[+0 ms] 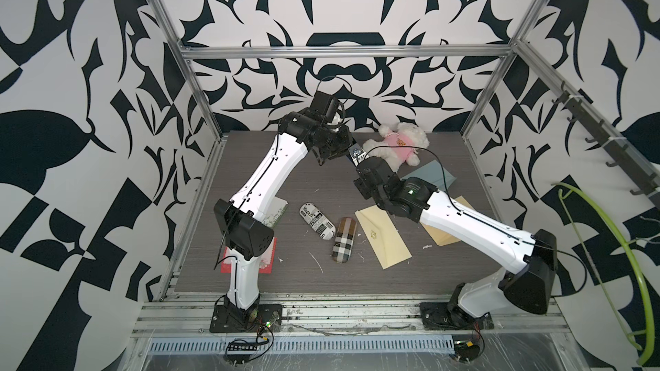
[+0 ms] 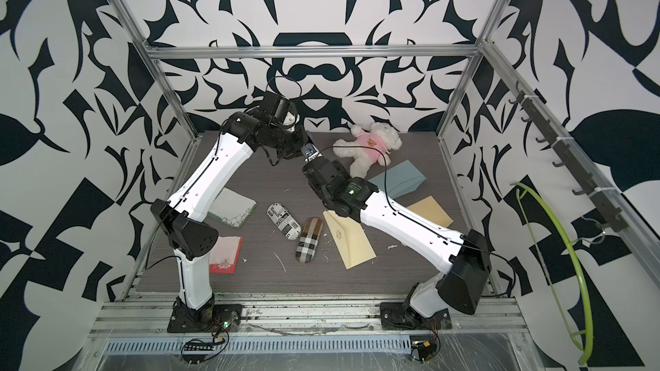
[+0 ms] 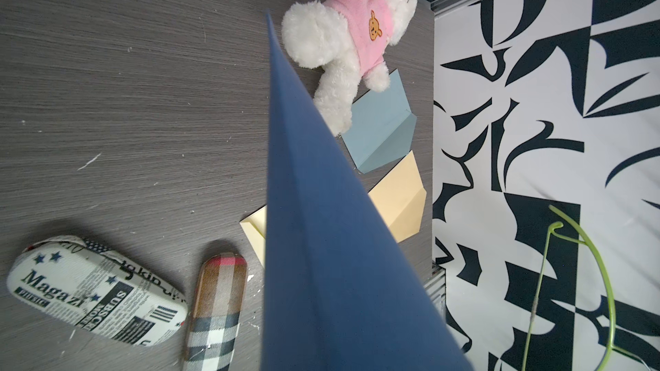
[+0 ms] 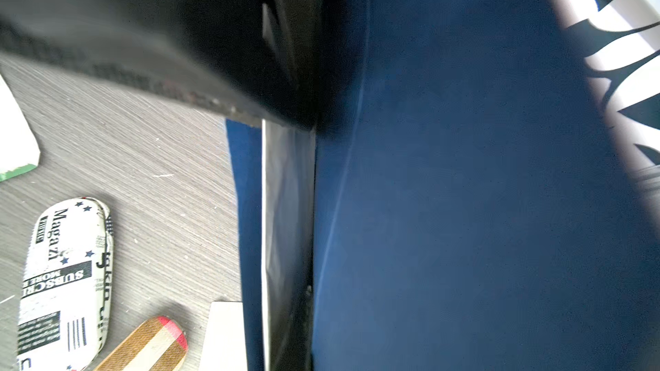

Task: Take the letter paper out of the envelope
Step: Take out the letter paper from the envelope.

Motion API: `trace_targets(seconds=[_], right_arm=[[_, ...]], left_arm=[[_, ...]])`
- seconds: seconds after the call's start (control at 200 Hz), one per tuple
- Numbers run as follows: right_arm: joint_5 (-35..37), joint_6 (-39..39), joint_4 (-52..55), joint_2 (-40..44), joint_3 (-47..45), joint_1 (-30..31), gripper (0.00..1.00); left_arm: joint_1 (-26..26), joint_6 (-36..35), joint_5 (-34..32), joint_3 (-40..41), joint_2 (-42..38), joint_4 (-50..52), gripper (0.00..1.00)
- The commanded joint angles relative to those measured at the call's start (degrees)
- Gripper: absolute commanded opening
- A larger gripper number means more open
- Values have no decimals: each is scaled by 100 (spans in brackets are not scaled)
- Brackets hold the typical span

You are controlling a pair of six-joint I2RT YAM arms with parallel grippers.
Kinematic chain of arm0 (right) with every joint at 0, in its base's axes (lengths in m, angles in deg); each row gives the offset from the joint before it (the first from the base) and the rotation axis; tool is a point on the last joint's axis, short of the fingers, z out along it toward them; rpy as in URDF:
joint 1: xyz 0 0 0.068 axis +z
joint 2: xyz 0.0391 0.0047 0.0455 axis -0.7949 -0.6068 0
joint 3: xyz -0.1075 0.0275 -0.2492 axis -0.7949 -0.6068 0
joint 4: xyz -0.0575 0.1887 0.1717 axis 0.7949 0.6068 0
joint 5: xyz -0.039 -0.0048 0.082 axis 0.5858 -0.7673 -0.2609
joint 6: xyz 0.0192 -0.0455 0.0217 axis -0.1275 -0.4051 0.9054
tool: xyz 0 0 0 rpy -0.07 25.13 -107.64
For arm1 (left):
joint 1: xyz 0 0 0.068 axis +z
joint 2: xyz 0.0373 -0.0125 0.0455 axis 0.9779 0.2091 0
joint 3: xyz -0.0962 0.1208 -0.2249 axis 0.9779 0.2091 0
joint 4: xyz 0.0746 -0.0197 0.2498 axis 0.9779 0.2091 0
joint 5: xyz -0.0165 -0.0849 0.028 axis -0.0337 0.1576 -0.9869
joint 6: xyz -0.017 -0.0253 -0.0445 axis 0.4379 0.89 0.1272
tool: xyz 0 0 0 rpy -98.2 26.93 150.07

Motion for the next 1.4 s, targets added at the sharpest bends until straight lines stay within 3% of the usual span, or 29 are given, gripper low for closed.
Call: trace_targets(seconds=[0.0,0.26,0.73,0.94,1.394], right_arm=[[418,-114,-575,144,260,140,0],[624,-263,-826,125,117,258,0],[746,-558,-1388,-41,-236,210,0],[218,-379,-1320,-100,-372,-188,0],[-1306,218,-740,-296,-15,-893,0]], left_arm=[[-27,-6,-95,-86,93,137,16],[-30,115,-131,-24,56,11,0],[-15,791,-60,61,-162,-415,0],[10,1473,46,488,-612,-1197,0],[85,1841,326,494,-728,-1551,0]])
